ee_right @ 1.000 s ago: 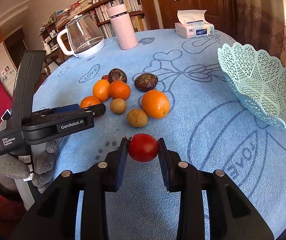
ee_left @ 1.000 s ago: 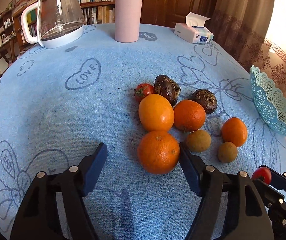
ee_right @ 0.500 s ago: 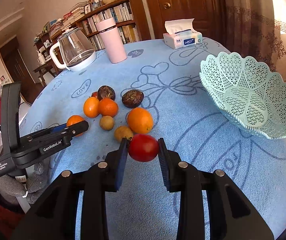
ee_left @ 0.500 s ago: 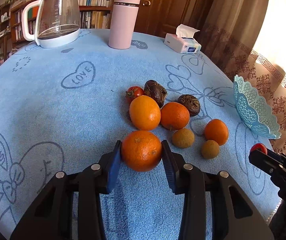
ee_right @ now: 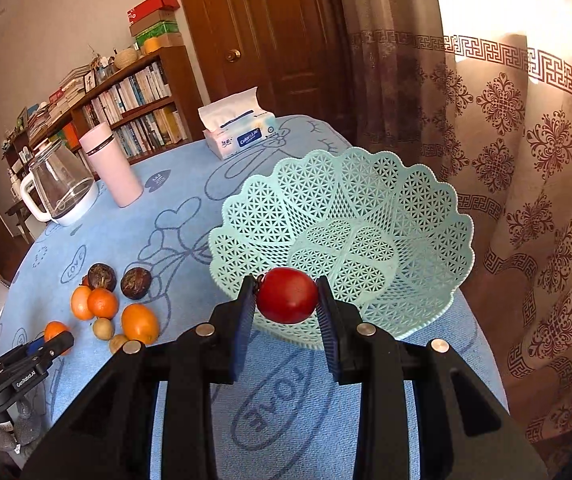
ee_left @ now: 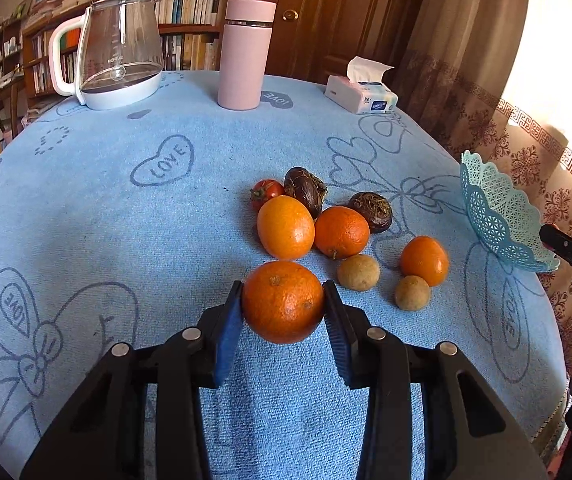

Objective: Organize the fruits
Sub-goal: 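Carry the tomato with the right gripper into the green basket and release, then grasp a small tangerine with the left gripper and drop it into the basket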

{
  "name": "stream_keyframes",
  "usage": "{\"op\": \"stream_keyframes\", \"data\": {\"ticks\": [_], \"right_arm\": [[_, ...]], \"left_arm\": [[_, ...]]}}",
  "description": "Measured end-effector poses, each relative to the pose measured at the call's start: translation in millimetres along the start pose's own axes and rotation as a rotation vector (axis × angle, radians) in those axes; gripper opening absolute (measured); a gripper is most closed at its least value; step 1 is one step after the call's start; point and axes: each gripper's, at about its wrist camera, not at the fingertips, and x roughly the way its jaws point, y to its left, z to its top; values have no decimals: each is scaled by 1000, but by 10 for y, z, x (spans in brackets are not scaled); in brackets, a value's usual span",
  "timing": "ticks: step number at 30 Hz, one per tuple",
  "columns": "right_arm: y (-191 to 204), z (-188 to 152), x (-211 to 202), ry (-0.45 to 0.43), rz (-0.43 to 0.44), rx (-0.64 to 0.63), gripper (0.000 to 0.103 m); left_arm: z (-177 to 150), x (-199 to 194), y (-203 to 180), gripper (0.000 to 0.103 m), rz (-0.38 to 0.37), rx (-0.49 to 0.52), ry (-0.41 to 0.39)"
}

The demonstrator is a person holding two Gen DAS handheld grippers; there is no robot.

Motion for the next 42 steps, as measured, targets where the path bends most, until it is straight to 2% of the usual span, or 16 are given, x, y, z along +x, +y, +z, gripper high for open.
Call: {"op": "stream_keyframes", "data": {"ticks": [3,6,15,21,33,42], "right_arm": [[-133,23,68,4,-27,26,33],[-215,12,83,2,-39,44,40],[-322,-82,-50,-28,-36,55,40],[-375,-146,-177,-59,-35,57,40],[-564,-294,-266,-80,-53,105,40],[-755,-329,-278,-78,-64,157,40]], "left_arm": [[6,-22,-39,40,-1,7,-1],[26,-43,-96,39,-2,17,-3],[128,-89,-390,39,-38,69,-16],[270,-42,-753,40,-98,123,-13],[567,217,-1748,40,-255,258,4],[637,541,-2244,40,-324,295,69]]}}
